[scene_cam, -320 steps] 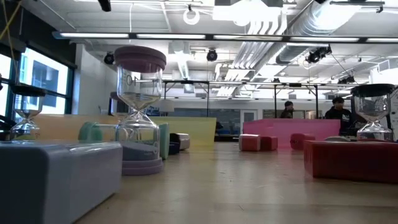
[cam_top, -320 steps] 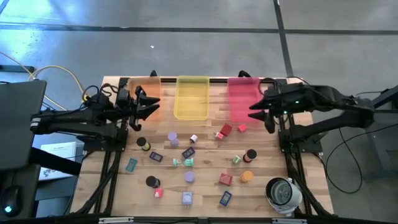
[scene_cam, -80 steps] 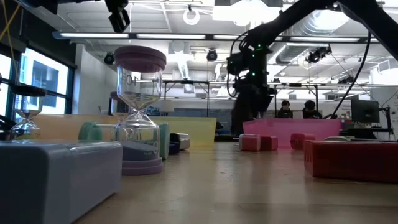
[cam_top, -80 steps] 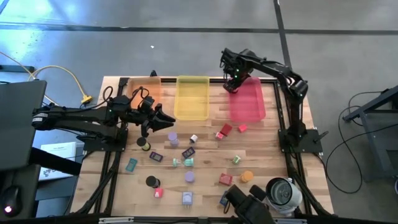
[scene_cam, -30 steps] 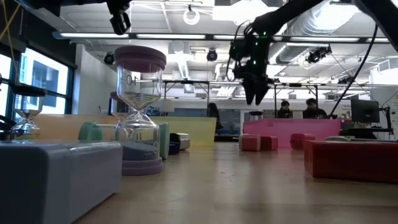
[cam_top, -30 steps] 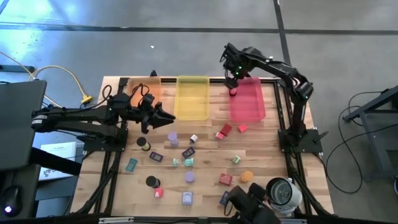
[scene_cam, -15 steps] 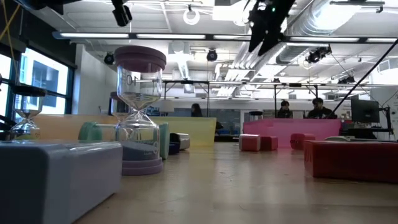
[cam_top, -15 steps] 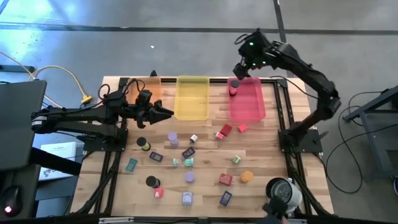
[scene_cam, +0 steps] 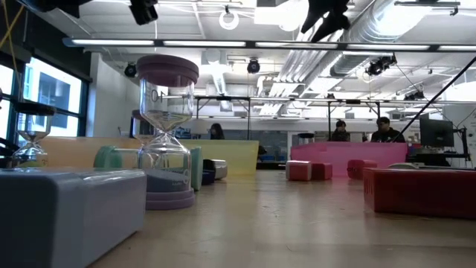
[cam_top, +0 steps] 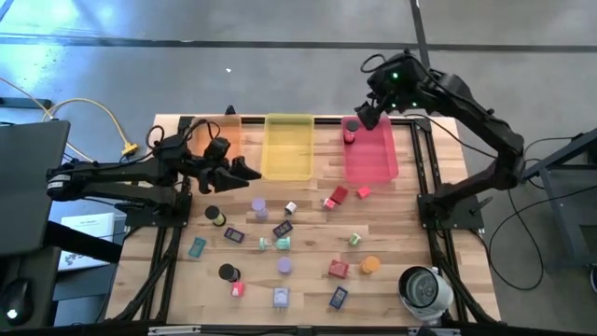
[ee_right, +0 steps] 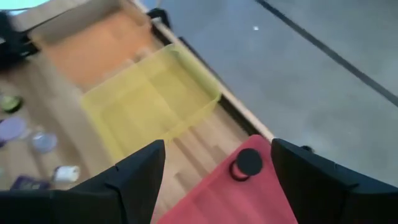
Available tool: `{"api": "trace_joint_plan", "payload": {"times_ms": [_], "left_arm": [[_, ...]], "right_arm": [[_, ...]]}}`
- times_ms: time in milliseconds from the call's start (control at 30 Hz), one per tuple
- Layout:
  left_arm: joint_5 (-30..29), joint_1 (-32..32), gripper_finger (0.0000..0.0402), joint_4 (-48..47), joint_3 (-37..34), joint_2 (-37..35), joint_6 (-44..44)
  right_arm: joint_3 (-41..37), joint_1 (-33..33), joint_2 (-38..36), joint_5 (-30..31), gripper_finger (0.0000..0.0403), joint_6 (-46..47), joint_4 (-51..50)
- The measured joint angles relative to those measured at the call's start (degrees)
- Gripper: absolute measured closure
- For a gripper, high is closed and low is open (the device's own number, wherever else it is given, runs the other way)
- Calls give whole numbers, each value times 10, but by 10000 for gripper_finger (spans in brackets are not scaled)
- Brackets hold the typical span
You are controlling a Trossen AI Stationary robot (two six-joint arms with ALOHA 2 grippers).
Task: Pick & Place Office items
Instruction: Put the left blue digital clock into the orange bin
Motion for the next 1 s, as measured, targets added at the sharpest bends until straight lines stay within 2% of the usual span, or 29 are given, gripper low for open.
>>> {"api": "trace_joint_plan", "payload": {"times_ms": [133,267,467,600,733,833,1000], "left_arm": [[9,-19,83,14,2,0,-10],[-24,-25,83,-8,32,0,11],[-44,-25,90,-161,155,6,105],[-57,-41,97,-313,265,27,180],[-110,-86,105,-469,351,59,257],[-134,-135,114,-533,379,79,280],[-143,-199,123,-578,381,91,275]], "right_arm": [[0,20,-2,1,119,12,-15],[0,31,-2,0,119,13,-29],[0,42,-2,3,119,26,-32],[0,44,-2,1,119,27,-46],[0,43,-2,1,119,27,-62],[0,46,-2,1,119,29,-72],[0,47,-2,0,119,29,-82]]}}
